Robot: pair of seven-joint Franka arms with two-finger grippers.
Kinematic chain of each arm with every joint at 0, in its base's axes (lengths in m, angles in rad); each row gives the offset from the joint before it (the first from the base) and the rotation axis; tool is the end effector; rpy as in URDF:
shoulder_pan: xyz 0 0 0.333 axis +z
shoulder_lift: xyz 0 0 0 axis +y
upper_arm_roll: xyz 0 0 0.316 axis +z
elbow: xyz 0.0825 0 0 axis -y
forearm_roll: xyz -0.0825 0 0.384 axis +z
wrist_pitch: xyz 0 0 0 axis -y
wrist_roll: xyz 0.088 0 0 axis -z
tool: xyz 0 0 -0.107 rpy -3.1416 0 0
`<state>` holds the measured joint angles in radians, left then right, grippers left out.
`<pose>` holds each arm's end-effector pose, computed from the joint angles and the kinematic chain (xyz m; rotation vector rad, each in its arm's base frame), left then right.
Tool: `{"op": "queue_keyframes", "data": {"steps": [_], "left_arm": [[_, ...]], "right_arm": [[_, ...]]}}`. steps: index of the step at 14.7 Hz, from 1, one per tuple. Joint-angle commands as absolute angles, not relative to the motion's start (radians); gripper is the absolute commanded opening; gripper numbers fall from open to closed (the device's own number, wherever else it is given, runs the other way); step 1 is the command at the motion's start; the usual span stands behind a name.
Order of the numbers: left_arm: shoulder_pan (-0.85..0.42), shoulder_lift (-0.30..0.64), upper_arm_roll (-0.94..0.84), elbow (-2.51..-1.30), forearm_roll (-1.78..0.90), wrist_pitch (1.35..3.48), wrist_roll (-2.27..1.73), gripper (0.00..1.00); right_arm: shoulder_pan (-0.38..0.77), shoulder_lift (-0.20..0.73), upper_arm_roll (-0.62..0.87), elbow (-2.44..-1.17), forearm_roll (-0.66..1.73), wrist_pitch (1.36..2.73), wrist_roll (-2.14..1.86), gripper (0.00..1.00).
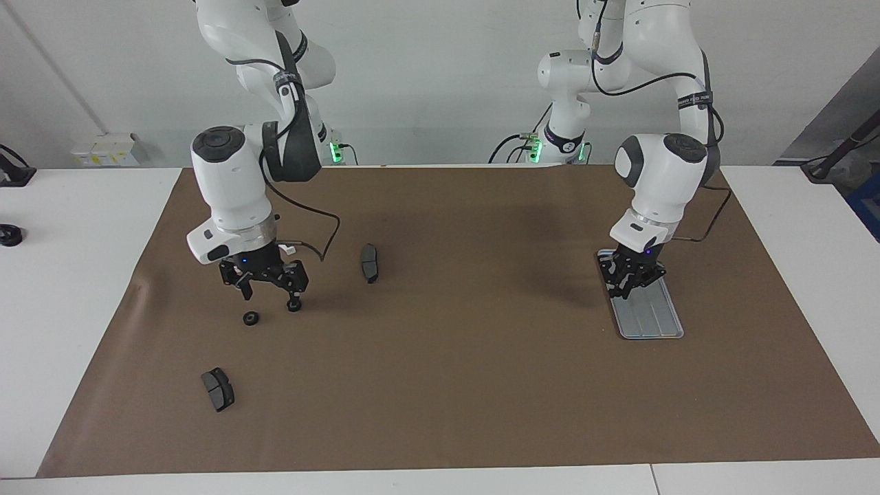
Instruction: Place bearing gear from tray to pile
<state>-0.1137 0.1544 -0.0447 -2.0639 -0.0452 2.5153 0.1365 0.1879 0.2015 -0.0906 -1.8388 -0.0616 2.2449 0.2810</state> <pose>0.5942 -0.0938 0.3902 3.0400 -0.3985 0.4580 0.6286 0.0627 0.4396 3.0855 -0.2264 0.3332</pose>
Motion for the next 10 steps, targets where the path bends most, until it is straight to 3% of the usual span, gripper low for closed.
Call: {"op": "queue_keyframes", "data": {"steps": [1,5,8,10], "left_arm": [[-0.176,0.221,-0.051,-1.962,-0.029,2.488,0.135,0.00],[-0.314,0.271,-0.054,-1.887,-0.043,2.548,0.120,0.00],[-0.429,0.333,-0.057,-1.873,-0.081,2.672,0.083,0.00],[-0.492,0.382,-0.055,-1.858,-0.109,2.710,0.019,0.00]], "right_arm": [[0.166,0.210,-0.075,-1.744,-0.042,2.153,0.264,1.00],[0.166,0.229,-0.077,-1.655,0.029,2.063,0.259,1.00],[0.176,0.296,-0.074,-1.544,0.032,1.978,0.258,1.00],[0.187,0.333,-0.071,-1.526,0.031,1.996,0.259,1.00]]}}
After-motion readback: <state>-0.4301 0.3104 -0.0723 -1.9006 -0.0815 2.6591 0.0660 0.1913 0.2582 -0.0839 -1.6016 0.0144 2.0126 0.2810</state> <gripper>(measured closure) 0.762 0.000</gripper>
